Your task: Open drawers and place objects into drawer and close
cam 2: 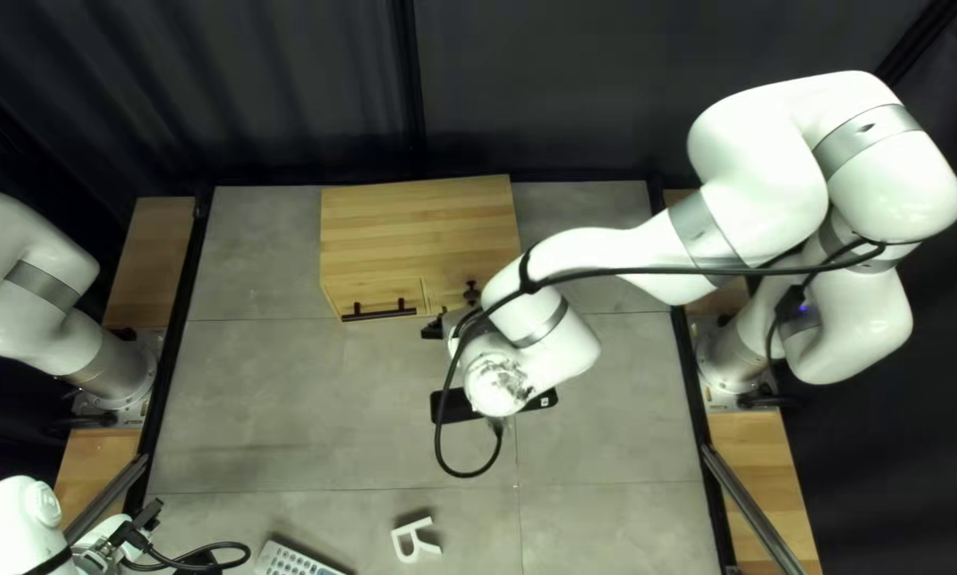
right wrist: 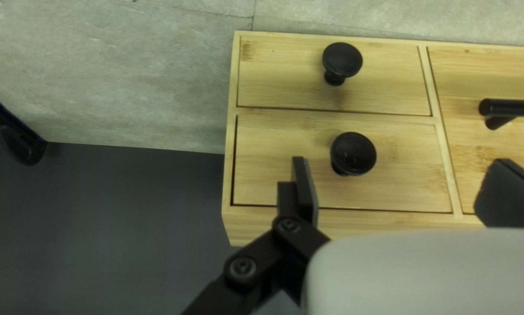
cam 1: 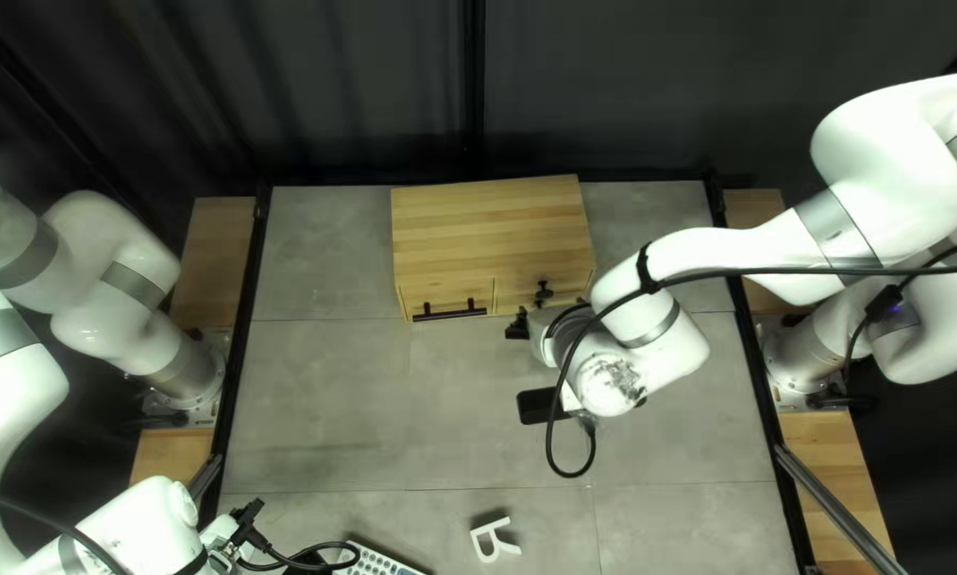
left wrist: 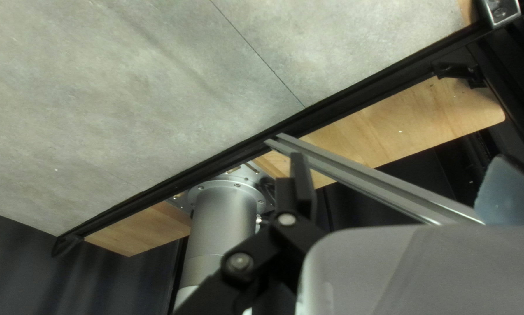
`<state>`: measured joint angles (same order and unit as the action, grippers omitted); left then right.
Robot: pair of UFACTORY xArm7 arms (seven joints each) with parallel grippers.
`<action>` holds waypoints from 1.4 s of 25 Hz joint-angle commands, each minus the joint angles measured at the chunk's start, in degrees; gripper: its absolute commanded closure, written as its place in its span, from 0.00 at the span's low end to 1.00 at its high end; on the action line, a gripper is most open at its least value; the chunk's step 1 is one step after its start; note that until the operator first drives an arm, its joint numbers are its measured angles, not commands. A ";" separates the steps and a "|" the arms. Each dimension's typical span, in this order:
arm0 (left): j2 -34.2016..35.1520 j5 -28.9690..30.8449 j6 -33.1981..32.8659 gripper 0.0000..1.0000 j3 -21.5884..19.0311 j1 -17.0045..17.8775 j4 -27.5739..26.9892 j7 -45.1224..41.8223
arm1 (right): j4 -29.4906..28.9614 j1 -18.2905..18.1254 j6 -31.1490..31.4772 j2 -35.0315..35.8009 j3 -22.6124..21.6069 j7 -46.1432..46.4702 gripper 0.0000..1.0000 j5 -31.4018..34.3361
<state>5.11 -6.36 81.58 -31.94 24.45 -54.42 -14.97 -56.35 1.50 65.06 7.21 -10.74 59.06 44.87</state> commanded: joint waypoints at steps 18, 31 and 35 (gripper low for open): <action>0.00 0.00 0.00 0.00 0.00 0.00 0.00 0.00 | 0.51 -1.96 -3.56 1.26 1.64 -2.26 0.00 -0.91; 0.00 0.00 0.00 0.00 0.00 0.00 0.00 0.00 | 0.75 -2.58 -5.06 1.64 2.04 -2.01 0.00 -1.18; 0.00 0.00 0.00 0.00 0.00 0.00 0.00 0.00 | 0.52 -2.63 -5.10 2.00 2.05 -1.91 0.02 -1.41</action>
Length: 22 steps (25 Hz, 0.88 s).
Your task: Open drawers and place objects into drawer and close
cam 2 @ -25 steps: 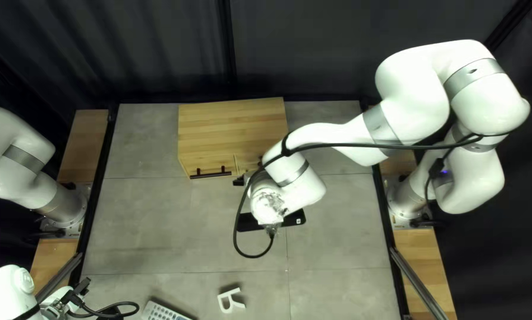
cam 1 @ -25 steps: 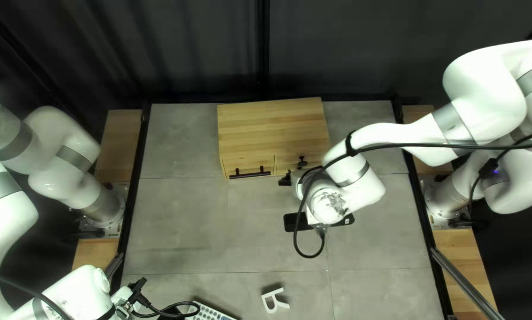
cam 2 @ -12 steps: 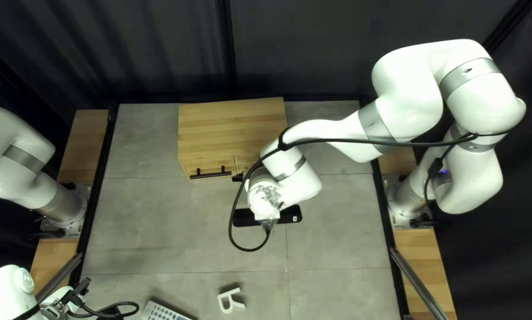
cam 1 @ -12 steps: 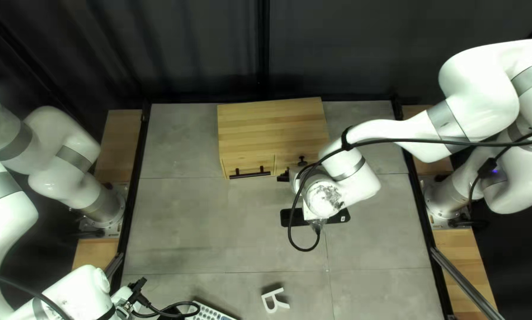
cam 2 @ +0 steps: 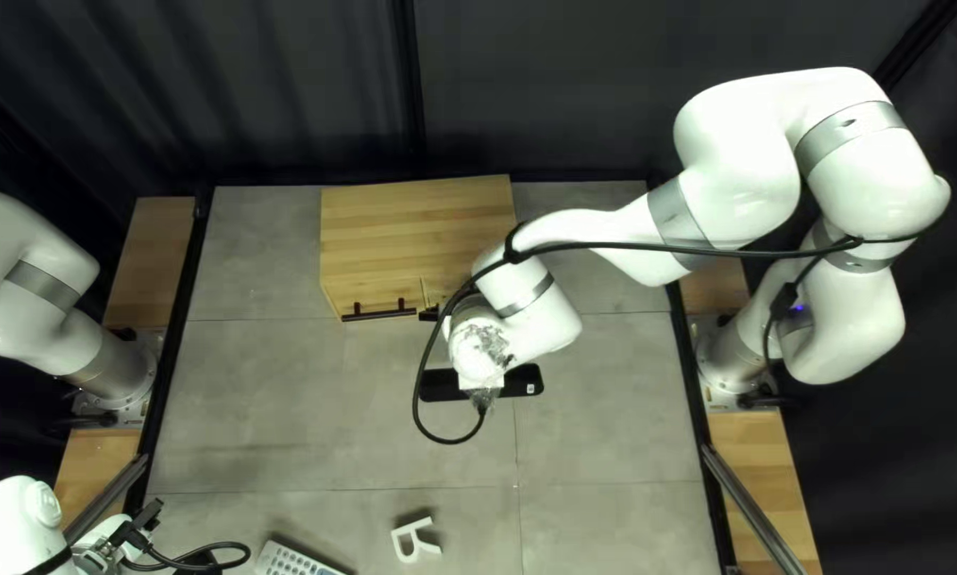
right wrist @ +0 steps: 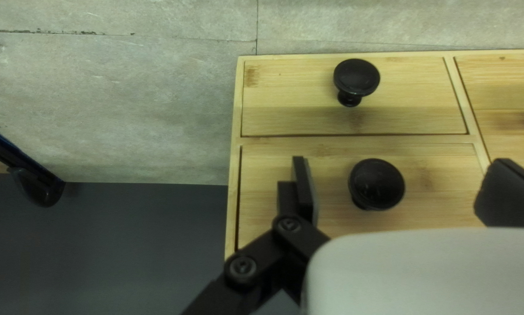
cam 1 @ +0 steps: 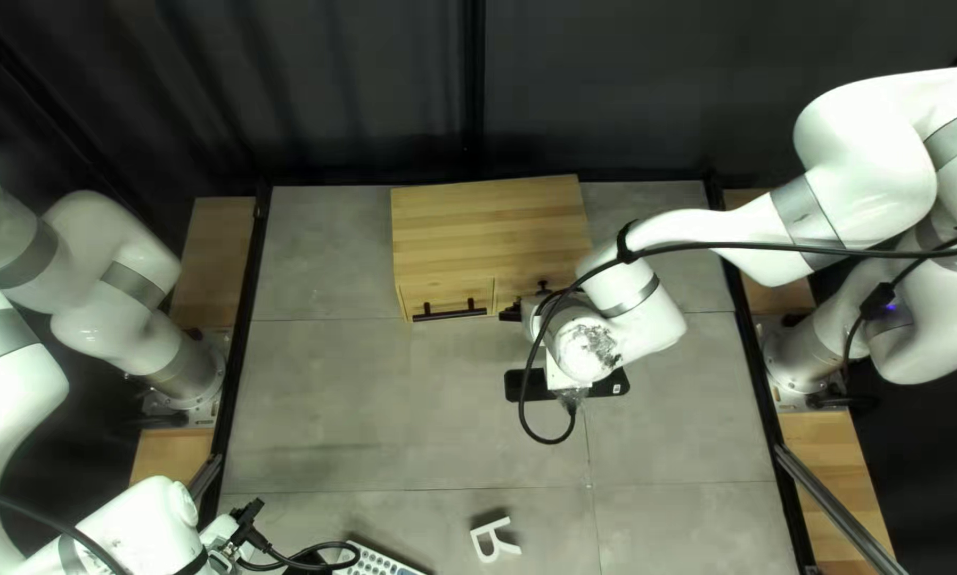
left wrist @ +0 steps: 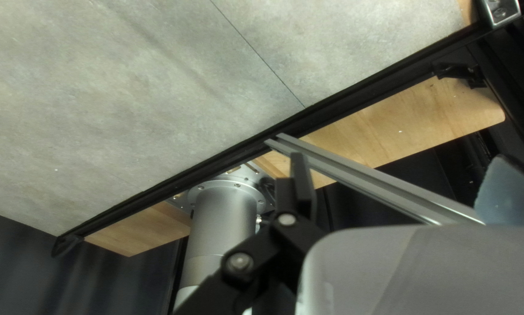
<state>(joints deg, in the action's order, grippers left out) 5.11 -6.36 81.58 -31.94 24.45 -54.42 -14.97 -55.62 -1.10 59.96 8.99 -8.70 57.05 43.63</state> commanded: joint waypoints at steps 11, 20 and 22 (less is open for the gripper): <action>0.00 0.00 0.00 0.00 0.00 0.00 0.00 0.00 | 0.02 -0.01 0.46 0.06 0.05 -0.26 0.11 -0.13; 0.00 0.00 0.00 0.00 0.00 0.00 0.00 0.00 | -0.19 0.03 0.58 0.77 0.20 -0.80 0.20 0.66; 0.00 0.00 0.00 0.00 0.00 0.00 0.00 0.00 | -0.17 0.00 0.49 0.85 0.25 -0.85 0.25 0.80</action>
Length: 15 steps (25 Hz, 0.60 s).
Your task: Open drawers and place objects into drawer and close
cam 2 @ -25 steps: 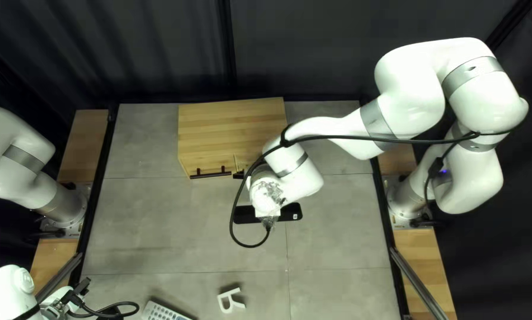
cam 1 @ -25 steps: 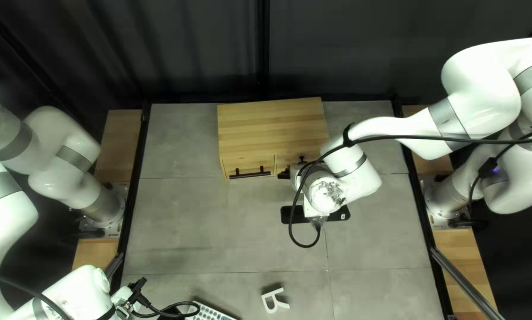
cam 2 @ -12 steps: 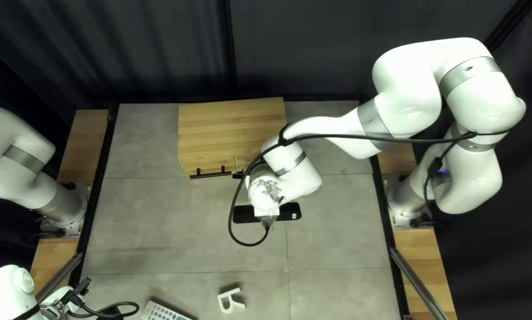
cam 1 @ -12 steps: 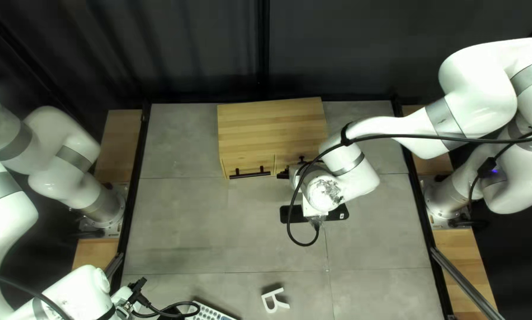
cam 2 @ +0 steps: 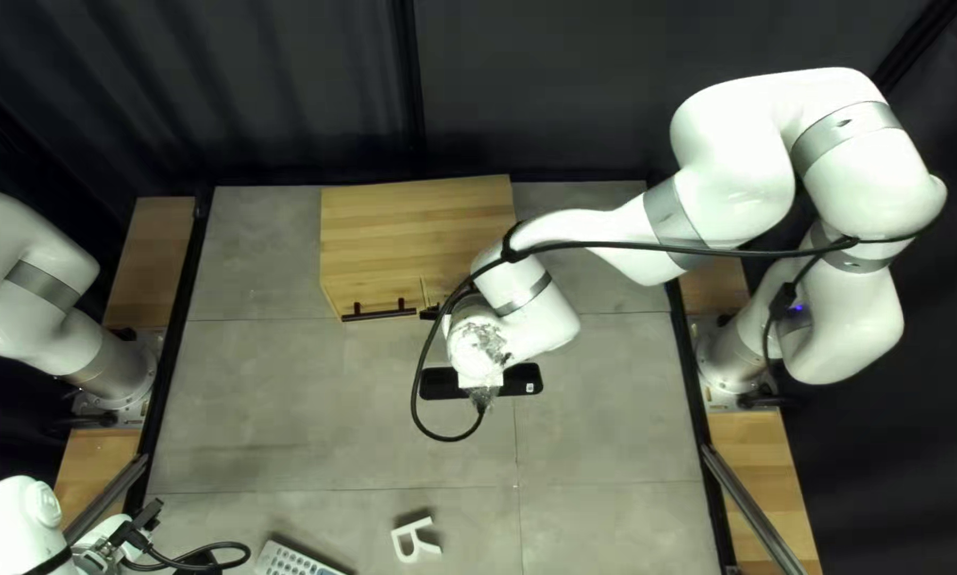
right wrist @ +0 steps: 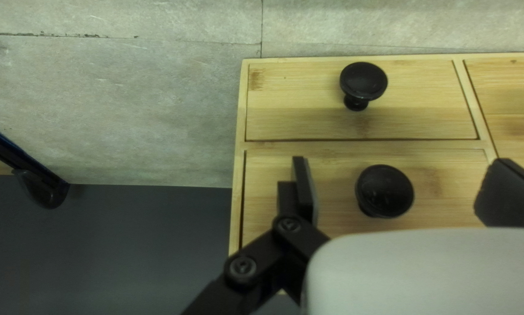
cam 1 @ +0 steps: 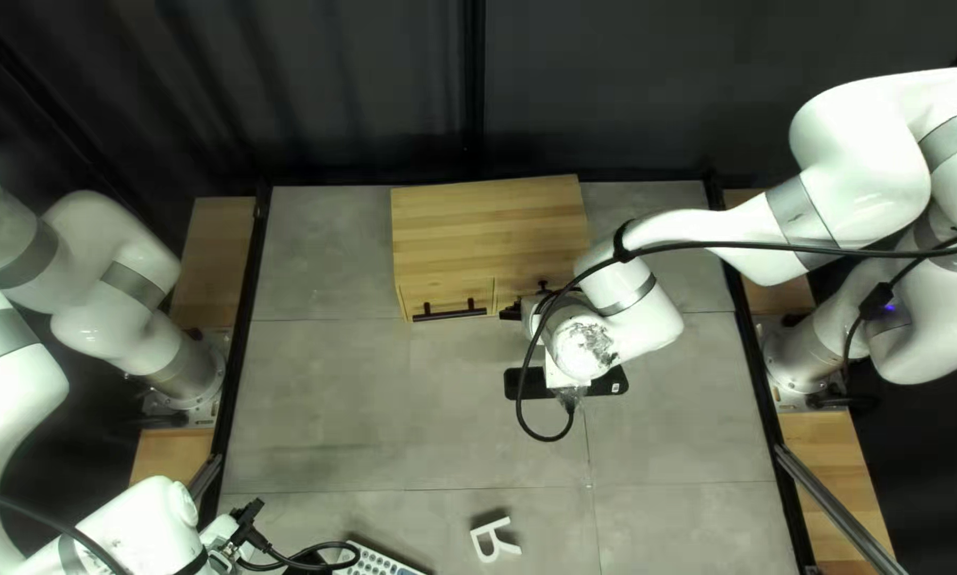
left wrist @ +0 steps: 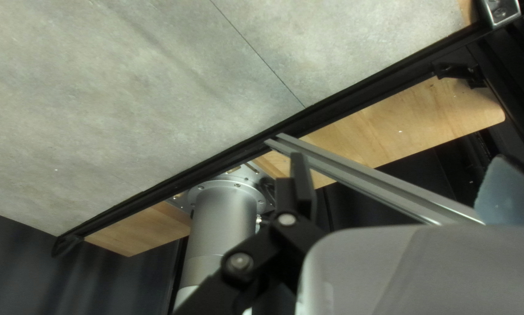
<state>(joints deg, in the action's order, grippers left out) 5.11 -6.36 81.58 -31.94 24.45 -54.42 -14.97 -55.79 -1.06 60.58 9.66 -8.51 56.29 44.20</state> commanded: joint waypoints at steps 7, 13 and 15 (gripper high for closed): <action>0.00 0.00 0.00 0.00 0.00 0.00 0.00 0.00 | 0.36 -0.04 -0.35 0.03 0.12 -0.20 0.36 0.61; 0.00 0.00 0.00 0.00 0.00 0.00 0.00 0.00 | 0.60 -0.01 -0.56 -0.03 0.11 -0.32 0.54 0.85; 0.00 0.00 0.00 0.00 0.00 0.00 0.00 0.00 | 0.59 0.00 -0.63 0.06 0.11 -0.39 0.87 0.92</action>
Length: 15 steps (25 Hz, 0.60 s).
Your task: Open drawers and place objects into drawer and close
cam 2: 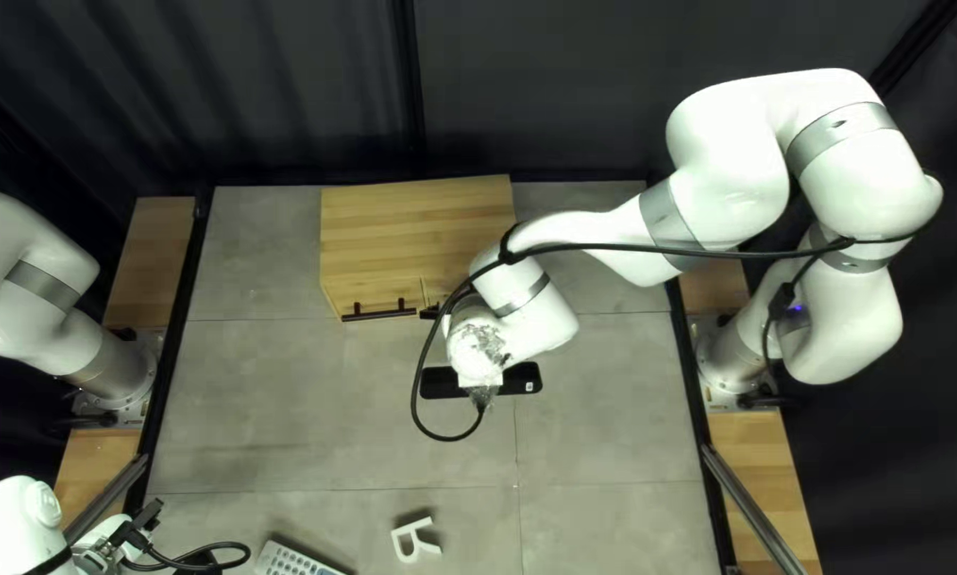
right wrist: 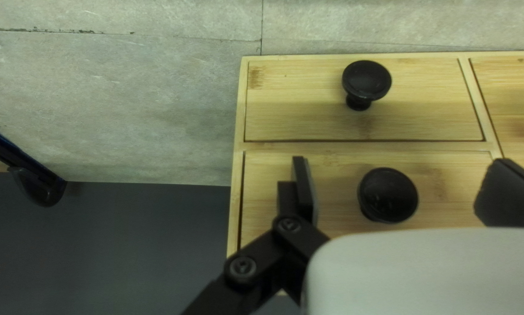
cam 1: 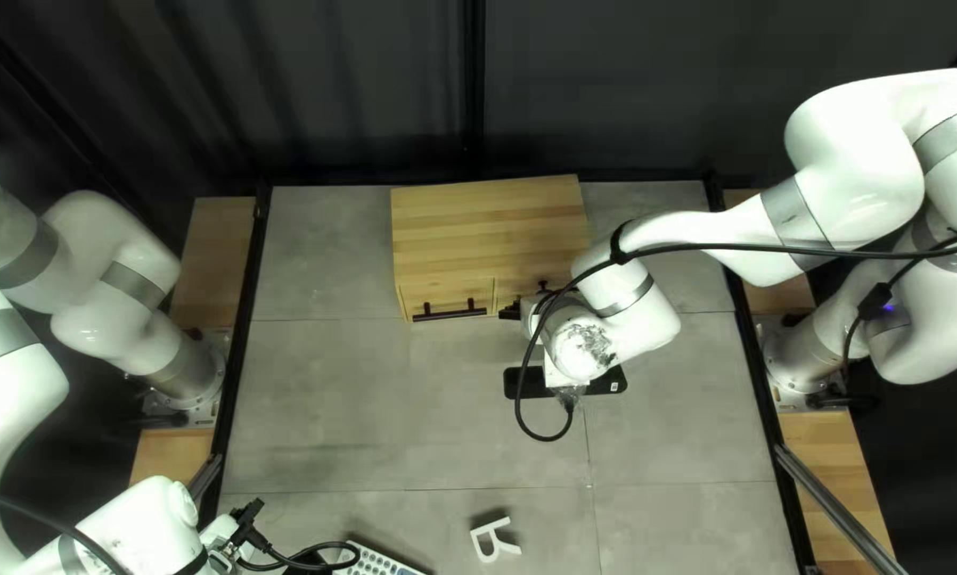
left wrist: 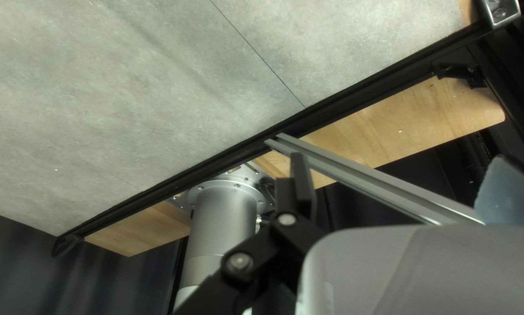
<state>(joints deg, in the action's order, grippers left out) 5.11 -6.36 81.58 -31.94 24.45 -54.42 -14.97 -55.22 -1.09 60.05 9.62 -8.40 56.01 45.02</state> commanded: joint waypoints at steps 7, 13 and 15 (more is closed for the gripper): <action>0.00 0.00 0.00 0.00 0.00 0.00 0.00 0.00 | 0.02 0.12 -0.10 0.14 -0.07 -0.10 0.90 0.27; 0.00 0.00 0.00 0.00 0.00 0.00 0.00 0.00 | 0.15 0.46 0.26 -0.02 -0.29 -0.40 0.89 0.50; 0.00 0.00 0.00 0.00 0.00 0.00 0.00 0.00 | 0.24 0.61 0.36 -0.02 -0.40 -0.62 0.88 0.60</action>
<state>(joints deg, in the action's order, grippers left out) 5.11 -6.36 81.58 -31.94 24.45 -54.42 -14.97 -55.07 -0.62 60.31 9.60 -8.70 55.58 45.52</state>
